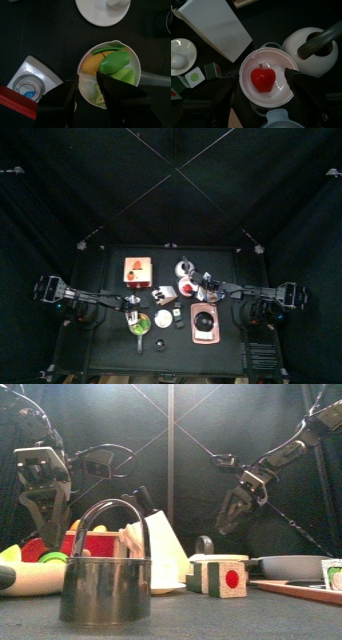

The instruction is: Grab pot lid

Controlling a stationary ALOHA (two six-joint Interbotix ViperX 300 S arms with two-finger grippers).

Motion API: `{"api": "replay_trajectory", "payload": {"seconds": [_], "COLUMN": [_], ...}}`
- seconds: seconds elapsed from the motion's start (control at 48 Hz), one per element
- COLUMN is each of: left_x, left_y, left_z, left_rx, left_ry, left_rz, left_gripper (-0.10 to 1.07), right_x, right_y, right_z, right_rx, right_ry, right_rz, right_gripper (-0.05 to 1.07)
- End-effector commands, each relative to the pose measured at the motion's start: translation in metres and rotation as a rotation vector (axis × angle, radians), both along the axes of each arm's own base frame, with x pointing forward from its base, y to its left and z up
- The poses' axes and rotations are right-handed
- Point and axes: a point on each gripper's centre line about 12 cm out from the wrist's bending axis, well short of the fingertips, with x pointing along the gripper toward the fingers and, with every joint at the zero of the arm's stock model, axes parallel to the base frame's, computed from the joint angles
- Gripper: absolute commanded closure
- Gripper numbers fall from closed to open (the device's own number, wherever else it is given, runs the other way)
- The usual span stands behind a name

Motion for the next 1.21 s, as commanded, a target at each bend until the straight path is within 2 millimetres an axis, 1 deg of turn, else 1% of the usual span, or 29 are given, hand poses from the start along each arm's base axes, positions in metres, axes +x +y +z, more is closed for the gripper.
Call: {"api": "replay_trajectory", "payload": {"seconds": [0.0, 0.125, 0.208, 0.271, 0.312, 0.396, 0.521, 0.604, 0.75, 0.875, 1.0, 1.062, 1.188], "left_x": [0.009, 0.010, 0.009, 0.008, 0.007, 0.005, 0.001, -0.002, -0.007, -0.013, -0.021, -0.025, -0.035], "left_y": [0.001, 0.002, 0.004, 0.005, 0.006, 0.006, 0.010, 0.011, 0.015, 0.021, 0.024, 0.024, 0.024], "left_z": [0.022, 0.039, 0.050, 0.057, 0.061, 0.065, 0.070, 0.070, 0.069, 0.074, 0.079, 0.077, 0.068], "left_rx": [0.000, 0.012, 0.036, 0.050, 0.062, 0.076, 0.077, 0.070, 0.090, 0.157, 0.202, 0.207, 0.197], "left_ry": [-0.083, -0.175, -0.266, -0.337, -0.394, -0.479, -0.606, -0.676, -0.719, -0.740, -0.763, -0.762, -0.750], "left_rz": [0.002, -0.004, -0.017, -0.026, -0.035, -0.047, -0.032, -0.021, -0.023, -0.061, -0.085, -0.091, -0.081], "left_gripper": [0.23, 0.22, 0.23, 0.22, 0.23, 0.23, 0.23, 0.22, 0.22, 0.23, 0.22, 0.23, 0.23], "right_x": [0.009, 0.016, 0.019, 0.019, 0.018, 0.017, 0.010, 0.008, 0.006, 0.003, 0.003, 0.005, 0.015], "right_y": [-0.001, 0.003, 0.006, 0.011, 0.020, 0.029, 0.048, 0.060, 0.073, 0.084, 0.098, 0.107, 0.126], "right_z": [0.019, 0.034, 0.038, 0.035, 0.031, 0.026, 0.021, 0.019, 0.015, 0.001, -0.008, -0.009, -0.009], "right_rx": [0.035, 0.122, 0.162, 0.211, 0.248, 0.310, 0.452, 0.502, 0.556, 0.611, 0.635, 0.638, 0.630], "right_ry": [-0.059, -0.097, -0.105, -0.102, -0.081, -0.017, 0.138, 0.226, 0.342, 0.468, 0.598, 0.632, 0.627], "right_rz": [-0.034, -0.081, -0.097, -0.114, -0.114, -0.126, -0.175, -0.193, -0.252, -0.331, -0.369, -0.373, -0.377], "right_gripper": [0.01, 0.01, 0.01, 0.01, 0.01, 0.01, 0.01, 0.01, 0.01, 0.01, 0.02, 0.02, 0.02]}}
